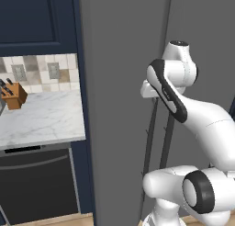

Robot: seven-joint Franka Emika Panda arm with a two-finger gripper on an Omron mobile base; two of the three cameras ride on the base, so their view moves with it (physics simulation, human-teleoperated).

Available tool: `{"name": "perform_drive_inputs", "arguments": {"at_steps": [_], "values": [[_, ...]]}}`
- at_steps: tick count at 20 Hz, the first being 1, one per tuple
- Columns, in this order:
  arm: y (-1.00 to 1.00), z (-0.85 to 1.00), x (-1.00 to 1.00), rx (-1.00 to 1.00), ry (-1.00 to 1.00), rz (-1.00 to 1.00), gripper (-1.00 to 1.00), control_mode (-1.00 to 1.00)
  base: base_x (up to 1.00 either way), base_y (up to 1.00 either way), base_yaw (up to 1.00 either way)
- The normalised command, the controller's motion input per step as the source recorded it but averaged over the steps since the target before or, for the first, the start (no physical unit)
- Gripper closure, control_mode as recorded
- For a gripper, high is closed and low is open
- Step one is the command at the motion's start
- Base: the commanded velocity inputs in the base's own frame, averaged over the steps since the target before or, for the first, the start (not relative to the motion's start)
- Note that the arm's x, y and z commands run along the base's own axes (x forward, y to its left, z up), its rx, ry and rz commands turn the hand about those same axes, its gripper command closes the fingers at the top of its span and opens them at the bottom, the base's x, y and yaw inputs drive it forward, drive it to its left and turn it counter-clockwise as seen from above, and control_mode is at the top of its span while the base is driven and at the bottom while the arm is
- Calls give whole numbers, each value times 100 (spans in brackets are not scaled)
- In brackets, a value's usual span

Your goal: Open the freezer door, pick up the ice cube tray from the freezer, and place it on the dining counter.

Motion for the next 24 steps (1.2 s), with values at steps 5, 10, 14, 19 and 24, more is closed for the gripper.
{"name": "perform_drive_inputs", "arguments": {"at_steps": [5, 10, 14, 19, 24], "values": [[0, 0, -6, 0, 0, 0, -100, -100, 0, 0, 0], [0, 0, -14, 0, 0, 0, -100, -100, 0, 0, 0], [0, 1, -19, 0, 0, 0, -100, -100, 0, 0, 0], [0, 8, -35, 0, 0, -1, -100, -100, 0, 0, 0], [0, 14, -47, 0, 0, -2, -100, -100, 0, 0, 0]]}}
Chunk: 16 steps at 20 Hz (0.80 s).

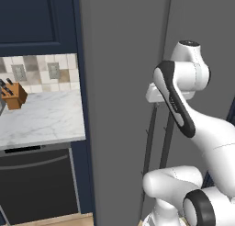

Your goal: Open the freezer door, pick up the ice cube tray from the freezer, and place it on the dining counter.

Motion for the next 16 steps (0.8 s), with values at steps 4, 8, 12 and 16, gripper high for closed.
{"name": "perform_drive_inputs", "arguments": {"at_steps": [4, 8, 12, 16], "values": [[-3, 9, -55, 0, 0, -6, -100, -100, 0, 0, 0], [-7, 6, -55, 0, 0, -6, -100, -100, 0, 0, 0], [-13, 1, -54, 0, -2, -7, -100, -100, 0, 0, 0], [-24, 2, -39, 0, 0, -6, -100, -100, 0, 0, 0]]}}
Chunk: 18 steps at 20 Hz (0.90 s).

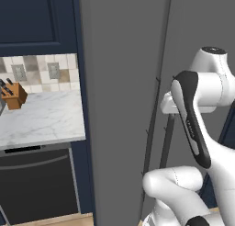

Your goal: Open the freezer door, pick up the ice cube tray from the freezer, and place it on the dining counter.

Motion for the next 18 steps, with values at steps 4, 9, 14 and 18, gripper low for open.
{"name": "perform_drive_inputs", "arguments": {"at_steps": [4, 9, 14, 18], "values": [[-22, 3, -20, 0, 0, -4, -100, -100, 0, 0, 0], [-8, 2, -14, 0, 0, -1, -100, -100, 0, 0, 0], [1, 0, -20, 0, -7, 0, -100, -100, 0, 0, 0], [14, 7, -26, 0, -6, 0, -100, -100, 0, 0, 0]]}}
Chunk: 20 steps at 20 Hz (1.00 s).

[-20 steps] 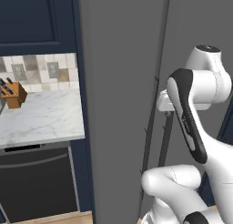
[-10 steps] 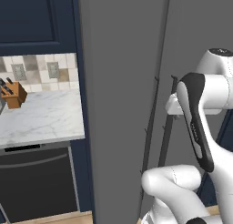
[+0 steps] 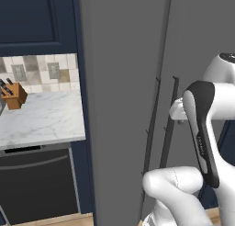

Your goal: Open the freezer door, pick up the ice cube tray from the freezer, and place it on the dining counter.

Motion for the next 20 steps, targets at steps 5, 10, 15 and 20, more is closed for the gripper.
{"name": "perform_drive_inputs", "arguments": {"at_steps": [5, 10, 15, 20], "values": [[19, 12, -9, 0, -2, 0, -100, -100, 0, 0, 0], [4, 14, -12, 0, 0, 0, -100, -100, 0, 0, 0], [0, 7, -16, 0, -3, 0, -100, -100, 0, 0, 0], [7, 0, -12, -4, -9, 0, -100, -100, 0, 0, 0]]}}
